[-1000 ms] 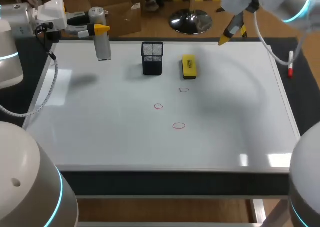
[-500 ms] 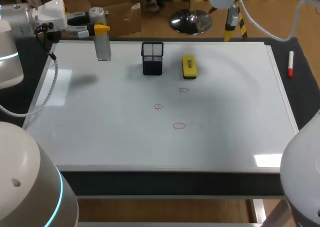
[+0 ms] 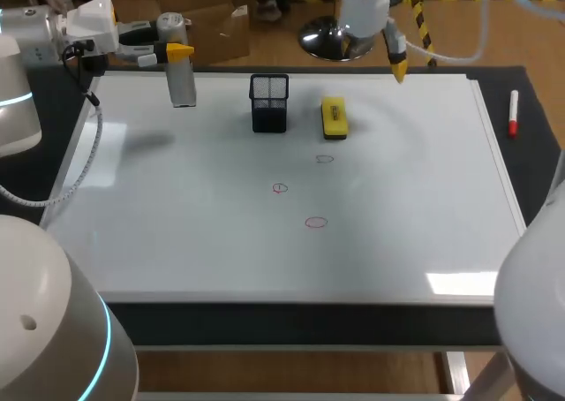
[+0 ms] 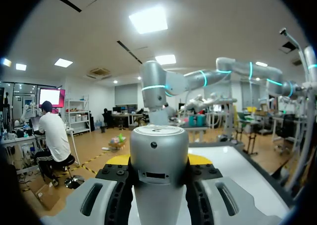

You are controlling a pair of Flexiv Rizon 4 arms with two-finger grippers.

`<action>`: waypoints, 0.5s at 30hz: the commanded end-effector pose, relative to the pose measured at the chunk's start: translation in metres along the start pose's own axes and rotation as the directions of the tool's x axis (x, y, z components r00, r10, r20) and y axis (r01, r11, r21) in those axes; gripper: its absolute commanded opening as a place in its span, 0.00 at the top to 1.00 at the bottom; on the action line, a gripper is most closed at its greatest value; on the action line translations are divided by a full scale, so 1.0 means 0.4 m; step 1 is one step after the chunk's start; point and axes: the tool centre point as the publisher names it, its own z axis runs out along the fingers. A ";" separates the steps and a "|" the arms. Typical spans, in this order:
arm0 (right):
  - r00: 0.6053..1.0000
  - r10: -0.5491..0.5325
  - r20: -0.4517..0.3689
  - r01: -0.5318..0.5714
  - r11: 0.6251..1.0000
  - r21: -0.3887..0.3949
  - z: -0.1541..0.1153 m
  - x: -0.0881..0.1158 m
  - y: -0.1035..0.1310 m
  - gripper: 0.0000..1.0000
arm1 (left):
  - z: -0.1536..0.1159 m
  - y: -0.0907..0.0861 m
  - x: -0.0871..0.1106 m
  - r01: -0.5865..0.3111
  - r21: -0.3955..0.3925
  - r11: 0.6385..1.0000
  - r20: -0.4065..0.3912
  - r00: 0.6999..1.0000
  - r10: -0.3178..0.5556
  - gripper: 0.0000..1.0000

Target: Pick up the inspection probe, press it on each red-marked spot on the whiteboard one by one, put down the probe, pick up the eraser, and wipe off all the red marks.

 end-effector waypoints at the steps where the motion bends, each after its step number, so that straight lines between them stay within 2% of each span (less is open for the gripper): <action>1: 0.993 -0.111 -0.039 0.111 0.994 -0.004 0.001 0.009 0.018 0.00 | -0.001 -0.003 -0.001 0.000 0.000 1.000 -0.001 1.000 0.000 1.00; 3: 0.988 -0.154 -0.012 0.154 0.988 -0.034 0.010 0.014 0.028 0.00 | -0.001 -0.003 -0.001 0.000 0.000 1.000 -0.001 1.000 0.000 1.00; 4: 0.983 -0.182 0.031 0.182 0.983 -0.012 0.015 0.015 0.033 0.00 | -0.001 -0.003 -0.001 0.000 0.000 1.000 -0.001 1.000 0.000 1.00; 6: 0.971 -0.229 0.065 0.231 0.972 -0.032 0.022 0.014 0.044 0.00 | -0.001 -0.003 -0.001 0.000 0.000 1.000 -0.001 1.000 0.000 1.00; 8: 0.955 -0.280 0.094 0.282 0.959 -0.007 0.030 0.013 0.055 0.00 | -0.001 -0.003 -0.001 0.000 0.000 1.000 -0.001 1.000 0.000 1.00; 12: 0.906 -0.371 0.203 0.374 0.927 0.027 0.039 0.012 0.081 0.00 | -0.001 -0.003 -0.001 0.000 0.000 1.000 -0.001 1.000 0.000 1.00; 15: 0.880 -0.424 0.214 0.426 0.904 0.037 0.053 0.002 0.096 0.00 | -0.001 -0.003 -0.001 0.000 0.000 1.000 -0.001 1.000 0.000 1.00</action>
